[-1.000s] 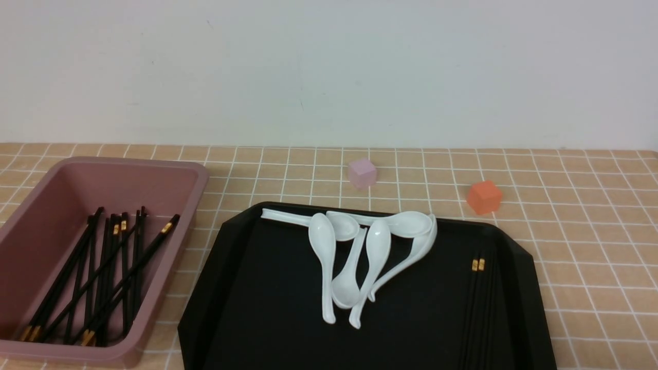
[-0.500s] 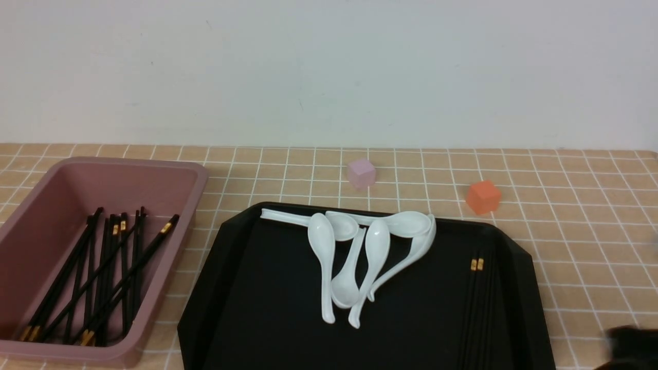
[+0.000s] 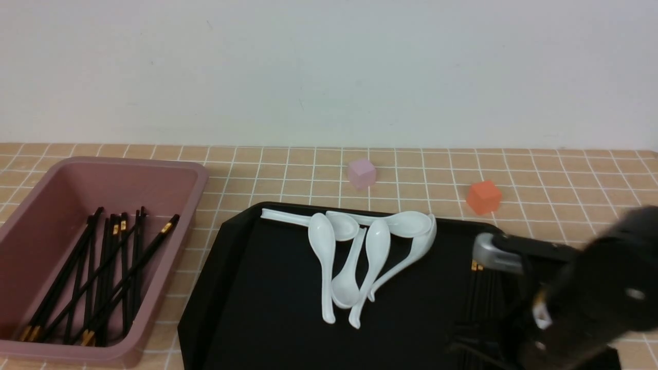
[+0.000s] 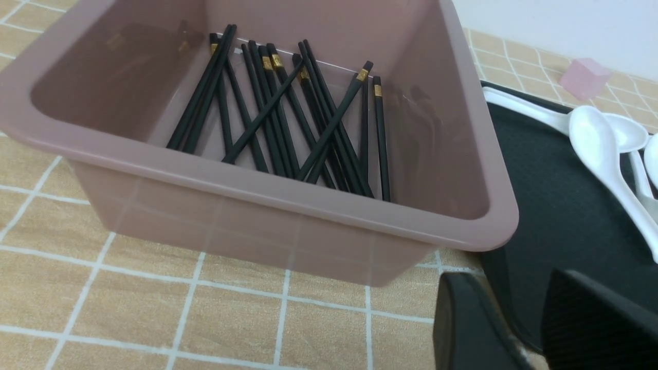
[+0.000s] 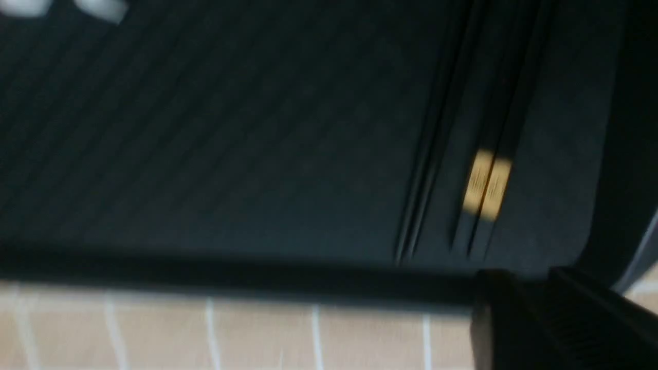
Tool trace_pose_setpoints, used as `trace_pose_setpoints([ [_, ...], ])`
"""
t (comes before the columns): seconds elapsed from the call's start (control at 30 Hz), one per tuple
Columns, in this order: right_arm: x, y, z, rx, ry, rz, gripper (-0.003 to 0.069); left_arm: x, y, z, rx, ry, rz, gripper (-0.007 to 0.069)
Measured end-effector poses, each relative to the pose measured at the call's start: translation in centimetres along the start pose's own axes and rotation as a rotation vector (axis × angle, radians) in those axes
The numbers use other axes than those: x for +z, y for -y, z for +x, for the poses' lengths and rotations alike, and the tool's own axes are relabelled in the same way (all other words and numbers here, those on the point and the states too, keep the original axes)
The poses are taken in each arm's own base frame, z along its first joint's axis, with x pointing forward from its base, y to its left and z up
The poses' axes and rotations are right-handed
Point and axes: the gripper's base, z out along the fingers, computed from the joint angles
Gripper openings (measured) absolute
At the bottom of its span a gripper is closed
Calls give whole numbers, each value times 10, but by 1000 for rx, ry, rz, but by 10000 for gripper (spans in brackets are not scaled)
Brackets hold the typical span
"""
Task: On brown tablecloth take chopsticks from black tray and put them in box.
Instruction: 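Move the gripper over the chopsticks on the black tray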
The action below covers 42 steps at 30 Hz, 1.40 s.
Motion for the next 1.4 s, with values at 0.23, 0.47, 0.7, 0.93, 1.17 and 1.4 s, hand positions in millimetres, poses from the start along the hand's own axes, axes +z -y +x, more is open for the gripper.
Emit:
trace_pose_setpoints([
  [0.23,32,-4,-7,17,-46,84,304,0,0,0,0,0,0,239],
  [0.47,47,-4,-9,58,-43,108,317,0,0,0,0,0,0,239],
  [0.7,47,-5,-11,59,-28,110,318,0,0,0,0,0,0,239],
  [0.93,47,-5,-11,60,-27,109,318,0,0,0,0,0,0,239],
  [1.17,47,-5,-11,61,-27,110,316,0,0,0,0,0,0,239],
  [1.4,58,-4,-11,58,-47,136,299,0,0,0,0,0,0,239],
])
